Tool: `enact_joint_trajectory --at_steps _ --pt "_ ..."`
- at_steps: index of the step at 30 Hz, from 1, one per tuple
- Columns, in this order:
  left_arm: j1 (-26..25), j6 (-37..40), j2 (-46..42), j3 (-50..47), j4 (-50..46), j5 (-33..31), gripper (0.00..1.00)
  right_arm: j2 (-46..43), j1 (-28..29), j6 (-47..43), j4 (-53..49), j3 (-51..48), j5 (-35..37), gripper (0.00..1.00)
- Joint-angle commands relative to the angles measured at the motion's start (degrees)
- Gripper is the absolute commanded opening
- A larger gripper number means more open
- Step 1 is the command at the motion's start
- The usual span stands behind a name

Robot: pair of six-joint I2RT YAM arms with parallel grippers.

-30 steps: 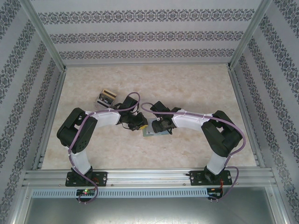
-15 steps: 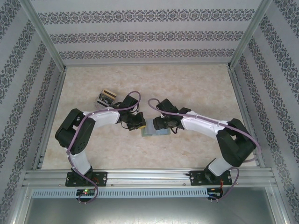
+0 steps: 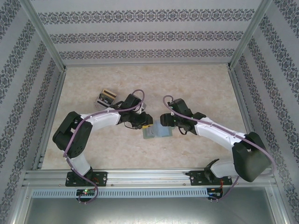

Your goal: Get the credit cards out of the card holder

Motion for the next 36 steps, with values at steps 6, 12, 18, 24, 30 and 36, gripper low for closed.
enact_joint_trajectory --at_steps 6,12,18,24,30,36 --pt "-3.47 -0.75 3.42 5.80 3.08 2.81 0.38 -4.32 -2.80 2.64 4.12 -2.63 -1.42 0.61" --pt "-4.81 -1.12 6.02 8.17 3.21 2.93 0.42 -4.68 -3.94 3.42 4.46 -3.23 -1.06 0.62" --pt "-4.81 -2.36 7.21 8.95 4.75 2.83 0.50 -4.85 -5.09 3.78 4.20 -3.51 -1.06 0.62" --pt "-4.63 -2.41 4.51 8.82 5.18 1.42 0.60 -5.21 -5.47 3.56 3.74 -3.34 -1.53 0.61" --pt "-3.80 -2.39 -0.26 5.69 1.76 -5.74 0.63 -4.30 -5.01 2.70 3.28 -2.39 -4.47 0.59" --pt "-3.50 -5.30 -6.69 -1.22 -0.45 -16.71 0.49 -0.77 0.26 0.73 0.90 0.45 -5.22 0.50"
